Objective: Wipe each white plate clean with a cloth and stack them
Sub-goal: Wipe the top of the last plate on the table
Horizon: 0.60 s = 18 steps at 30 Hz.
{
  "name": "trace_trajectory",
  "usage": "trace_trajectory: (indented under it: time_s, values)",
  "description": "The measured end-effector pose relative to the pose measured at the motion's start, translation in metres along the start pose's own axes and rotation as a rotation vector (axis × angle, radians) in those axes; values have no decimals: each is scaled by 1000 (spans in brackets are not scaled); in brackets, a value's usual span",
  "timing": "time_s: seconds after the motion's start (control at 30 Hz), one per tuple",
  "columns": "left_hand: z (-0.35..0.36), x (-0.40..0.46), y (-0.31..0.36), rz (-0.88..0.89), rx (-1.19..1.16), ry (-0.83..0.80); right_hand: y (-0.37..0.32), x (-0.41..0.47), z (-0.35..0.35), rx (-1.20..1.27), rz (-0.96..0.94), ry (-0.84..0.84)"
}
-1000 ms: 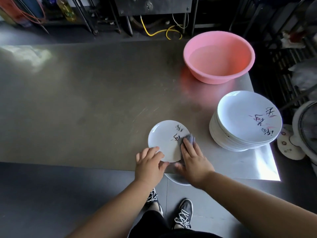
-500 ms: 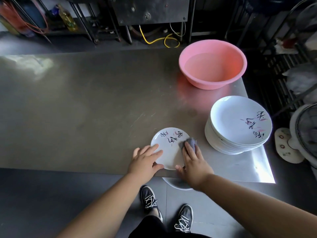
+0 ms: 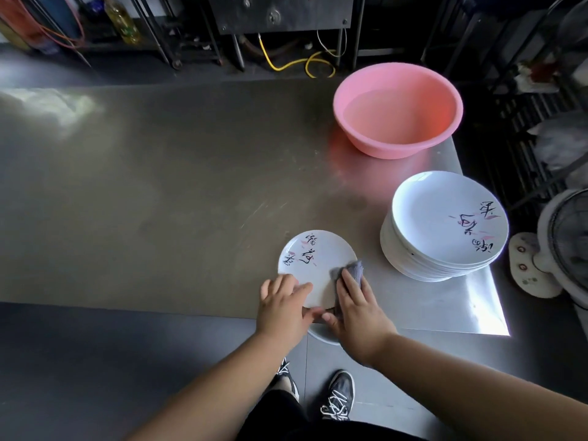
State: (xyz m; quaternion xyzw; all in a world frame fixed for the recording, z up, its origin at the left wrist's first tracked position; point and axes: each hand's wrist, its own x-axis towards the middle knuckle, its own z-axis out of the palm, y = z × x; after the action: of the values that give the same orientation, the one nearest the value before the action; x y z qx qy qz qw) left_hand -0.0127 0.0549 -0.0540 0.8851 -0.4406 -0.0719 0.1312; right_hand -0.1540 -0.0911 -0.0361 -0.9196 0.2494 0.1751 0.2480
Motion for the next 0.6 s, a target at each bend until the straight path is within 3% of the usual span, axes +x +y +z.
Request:
trace_trajectory:
  time_s: [0.07,0.27,0.43,0.6]
  values:
    - [-2,4,4,22,3,-29,2,-3,-4,1,2,-45]
    - [-17,26,-31,69,-14,-151,26,55,-56,31,-43,98]
    - [-11,25,-11,82,-62,-13,1,33,-22,53,69,72]
    - [0,13,-2,106,-134,49,0,17,-4,32,11,-1]
